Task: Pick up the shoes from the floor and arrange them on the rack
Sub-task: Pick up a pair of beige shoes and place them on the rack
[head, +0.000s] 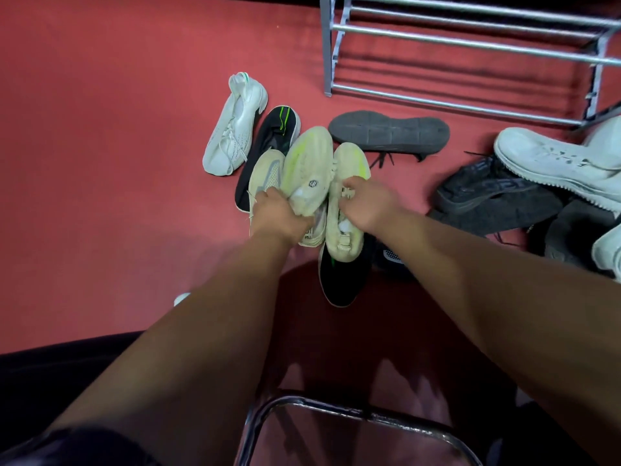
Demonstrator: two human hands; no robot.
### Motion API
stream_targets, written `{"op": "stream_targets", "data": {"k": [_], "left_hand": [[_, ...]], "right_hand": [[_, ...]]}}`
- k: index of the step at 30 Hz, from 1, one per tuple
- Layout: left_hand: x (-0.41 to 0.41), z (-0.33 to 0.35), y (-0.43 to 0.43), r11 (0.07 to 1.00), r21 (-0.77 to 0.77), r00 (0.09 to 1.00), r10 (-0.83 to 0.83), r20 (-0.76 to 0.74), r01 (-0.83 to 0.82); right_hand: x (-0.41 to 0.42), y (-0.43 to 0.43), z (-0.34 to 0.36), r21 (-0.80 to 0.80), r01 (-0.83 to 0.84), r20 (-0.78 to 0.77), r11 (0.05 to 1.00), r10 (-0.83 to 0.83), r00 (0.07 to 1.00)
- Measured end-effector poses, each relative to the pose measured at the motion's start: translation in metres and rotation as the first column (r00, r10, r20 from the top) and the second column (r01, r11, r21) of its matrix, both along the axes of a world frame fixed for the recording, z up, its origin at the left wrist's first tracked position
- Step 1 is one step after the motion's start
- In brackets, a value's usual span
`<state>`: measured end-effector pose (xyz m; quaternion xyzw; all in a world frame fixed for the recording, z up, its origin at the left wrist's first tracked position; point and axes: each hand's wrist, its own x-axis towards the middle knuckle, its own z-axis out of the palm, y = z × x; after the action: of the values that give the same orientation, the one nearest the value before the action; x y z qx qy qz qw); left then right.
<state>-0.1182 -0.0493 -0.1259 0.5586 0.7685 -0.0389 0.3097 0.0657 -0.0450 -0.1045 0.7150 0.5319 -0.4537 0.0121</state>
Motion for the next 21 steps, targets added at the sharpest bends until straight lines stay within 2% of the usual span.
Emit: {"op": "stream_targets", "data": {"k": [1,3,5,9,13,21], "left_hand": [[0.001,-0.003,-0.003,0.999,0.007,0.998,-0.05,-0.047,0.051],[0.006,-0.006,-0.006,0.995,0.013,0.991,-0.097,-0.087,0.098],[0.013,-0.008,-0.007,0.995,-0.01,0.988,-0.104,-0.117,0.104],[0.021,-0.013,-0.009,0.994,-0.026,0.983,-0.106,-0.151,0.104],[0.022,-0.023,-0.018,0.99,0.023,0.978,-0.134,-0.16,0.139],[0.016,-0.017,-0.019,0.973,0.153,0.983,-0.16,-0.085,0.172]], "right_hand": [[-0.003,-0.008,-0.007,-0.007,-0.031,0.121,0.999,0.032,0.992],[-0.012,-0.026,-0.017,-0.073,-0.01,0.215,0.997,0.026,0.976],[-0.019,-0.041,-0.024,-0.104,-0.006,0.225,0.995,0.029,0.974],[-0.023,-0.055,-0.039,-0.052,-0.09,0.271,0.995,0.101,0.957],[-0.02,-0.057,-0.049,0.007,-0.127,0.31,0.992,0.119,0.943],[-0.025,-0.058,-0.05,-0.021,-0.121,0.281,0.992,0.122,0.952]]}}
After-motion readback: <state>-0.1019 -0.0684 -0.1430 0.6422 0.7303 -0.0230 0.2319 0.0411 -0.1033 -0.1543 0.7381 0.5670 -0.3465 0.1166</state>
